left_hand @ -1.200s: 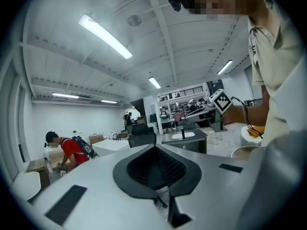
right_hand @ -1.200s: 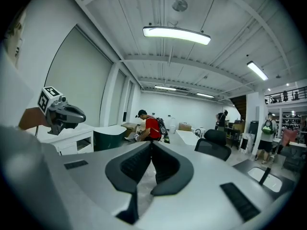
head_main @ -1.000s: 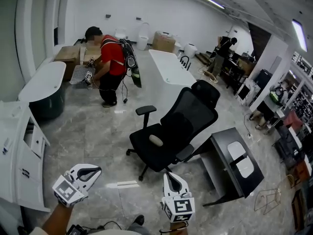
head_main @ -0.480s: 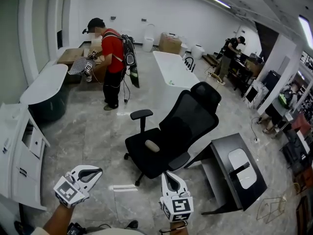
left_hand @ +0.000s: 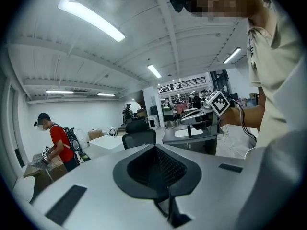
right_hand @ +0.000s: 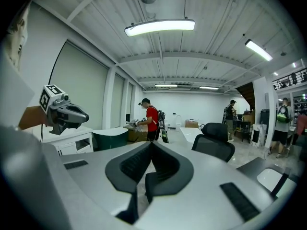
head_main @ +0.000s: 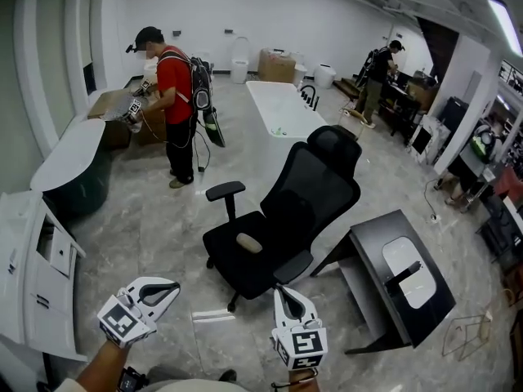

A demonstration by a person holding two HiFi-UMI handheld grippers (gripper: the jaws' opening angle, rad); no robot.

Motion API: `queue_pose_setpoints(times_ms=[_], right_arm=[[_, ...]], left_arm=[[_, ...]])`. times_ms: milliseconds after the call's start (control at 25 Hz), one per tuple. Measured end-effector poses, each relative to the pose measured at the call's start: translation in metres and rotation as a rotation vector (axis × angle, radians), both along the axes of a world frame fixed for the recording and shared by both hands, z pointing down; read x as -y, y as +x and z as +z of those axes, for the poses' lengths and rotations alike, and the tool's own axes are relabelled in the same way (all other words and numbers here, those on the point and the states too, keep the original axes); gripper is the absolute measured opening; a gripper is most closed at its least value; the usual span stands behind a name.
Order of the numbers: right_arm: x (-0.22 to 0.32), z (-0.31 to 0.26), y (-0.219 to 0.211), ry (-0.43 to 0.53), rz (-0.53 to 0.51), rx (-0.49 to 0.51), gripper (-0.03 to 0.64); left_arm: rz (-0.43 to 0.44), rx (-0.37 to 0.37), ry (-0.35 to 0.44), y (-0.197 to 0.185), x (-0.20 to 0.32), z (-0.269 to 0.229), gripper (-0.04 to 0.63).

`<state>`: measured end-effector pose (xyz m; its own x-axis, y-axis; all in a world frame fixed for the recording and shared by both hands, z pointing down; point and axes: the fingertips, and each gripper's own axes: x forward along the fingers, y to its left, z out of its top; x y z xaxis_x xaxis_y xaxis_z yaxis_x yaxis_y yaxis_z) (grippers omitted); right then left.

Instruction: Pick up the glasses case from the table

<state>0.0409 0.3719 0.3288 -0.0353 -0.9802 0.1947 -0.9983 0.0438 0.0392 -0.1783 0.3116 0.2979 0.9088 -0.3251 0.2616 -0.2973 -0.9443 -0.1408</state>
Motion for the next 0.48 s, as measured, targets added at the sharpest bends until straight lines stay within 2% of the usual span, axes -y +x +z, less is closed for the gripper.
queue_pose_setpoints(times_ms=[200,360,480], right_arm=[[-0.006,0.011,0.026,-0.017,0.052,0.005,0.026],[-0.005,0.022,0.051,-0.041,0.114,0.003,0.026],[-0.001,0.025,0.073,-0.057,0.181,-0.008,0.026]], left_arm=[[0.047,-0.003,-0.020,0.031,0.011,0.009,0.017],[0.124,-0.001,-0.018,0.062,0.030,0.027,0.017],[0.211,-0.009,0.012,0.092,0.055,0.039,0.017]])
